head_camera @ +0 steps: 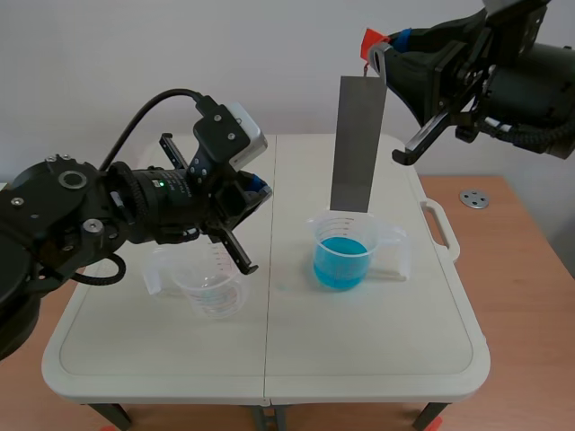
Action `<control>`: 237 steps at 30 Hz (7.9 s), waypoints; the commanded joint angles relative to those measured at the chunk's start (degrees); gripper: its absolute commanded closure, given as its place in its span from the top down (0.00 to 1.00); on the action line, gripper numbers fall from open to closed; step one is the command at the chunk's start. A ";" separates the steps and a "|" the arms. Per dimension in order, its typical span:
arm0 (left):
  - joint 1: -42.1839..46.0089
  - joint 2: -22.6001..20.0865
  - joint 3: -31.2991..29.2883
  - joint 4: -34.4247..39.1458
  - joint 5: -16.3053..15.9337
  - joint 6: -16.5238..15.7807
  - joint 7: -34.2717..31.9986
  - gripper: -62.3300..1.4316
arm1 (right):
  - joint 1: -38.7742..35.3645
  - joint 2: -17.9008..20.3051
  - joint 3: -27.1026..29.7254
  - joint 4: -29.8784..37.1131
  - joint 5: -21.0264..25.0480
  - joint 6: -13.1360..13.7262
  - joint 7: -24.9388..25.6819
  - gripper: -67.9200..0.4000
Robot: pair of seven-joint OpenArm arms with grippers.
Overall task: Hold the metal plate by the orange handle, dip it into the blue solution, take it out and point at it, then put the plate back in the beaker on the left.
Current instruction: 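Point at the plate with the left hand, then lower the plate into the blue solution, then hold the plate still in the solution, then raise the plate and point at it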
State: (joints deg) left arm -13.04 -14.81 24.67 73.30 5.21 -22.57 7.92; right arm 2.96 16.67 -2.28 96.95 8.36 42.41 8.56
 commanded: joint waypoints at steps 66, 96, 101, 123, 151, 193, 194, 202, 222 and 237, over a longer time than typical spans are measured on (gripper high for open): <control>4.55 -10.71 -4.81 4.66 -0.63 5.09 -5.51 0.06 | 1.03 0.15 -0.04 0.79 0.61 0.31 1.07 0.02; 63.14 -21.07 -35.12 35.52 -20.06 9.35 -10.25 0.06 | 1.79 -1.36 -1.70 -8.66 -5.75 0.31 7.76 0.02; 68.22 -21.07 -35.43 35.52 -22.25 12.04 -11.58 0.06 | 3.28 -2.56 -1.92 -13.49 -8.59 0.31 10.05 0.02; 71.25 -19.21 -35.41 35.39 -22.38 13.03 -10.93 0.06 | 5.01 -6.86 -1.86 -27.93 -21.94 0.31 17.84 0.02; 71.25 -19.21 -35.41 35.34 -22.36 13.00 -9.81 0.06 | 5.01 -6.84 -1.86 -28.15 -23.67 0.31 17.99 0.02; 71.23 -19.21 -35.41 35.34 -22.10 12.96 -9.84 0.06 | 5.16 -6.84 -1.86 -28.15 -24.70 0.31 19.52 0.02; 71.23 -19.21 -35.41 35.34 -22.10 12.96 -9.84 0.06 | 5.16 -6.84 -1.86 -28.11 -24.70 0.31 19.54 0.02; 71.08 -19.21 -35.41 35.34 -22.10 12.81 -9.81 0.06 | 5.29 -6.21 -0.76 -25.20 -24.68 0.31 21.42 0.02; 66.99 -19.52 -35.39 35.34 -22.12 12.74 -8.28 0.06 | -2.54 -2.82 0.04 -4.48 -24.13 0.31 21.42 0.02; 51.67 -20.00 -31.71 35.17 -21.62 10.82 -1.16 0.06 | -4.26 0.33 3.76 3.26 -17.70 0.31 20.72 0.03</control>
State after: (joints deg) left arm 39.31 -34.48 -7.46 108.33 -16.47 -11.79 7.22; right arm -1.93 16.40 0.60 98.52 -10.44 42.39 28.47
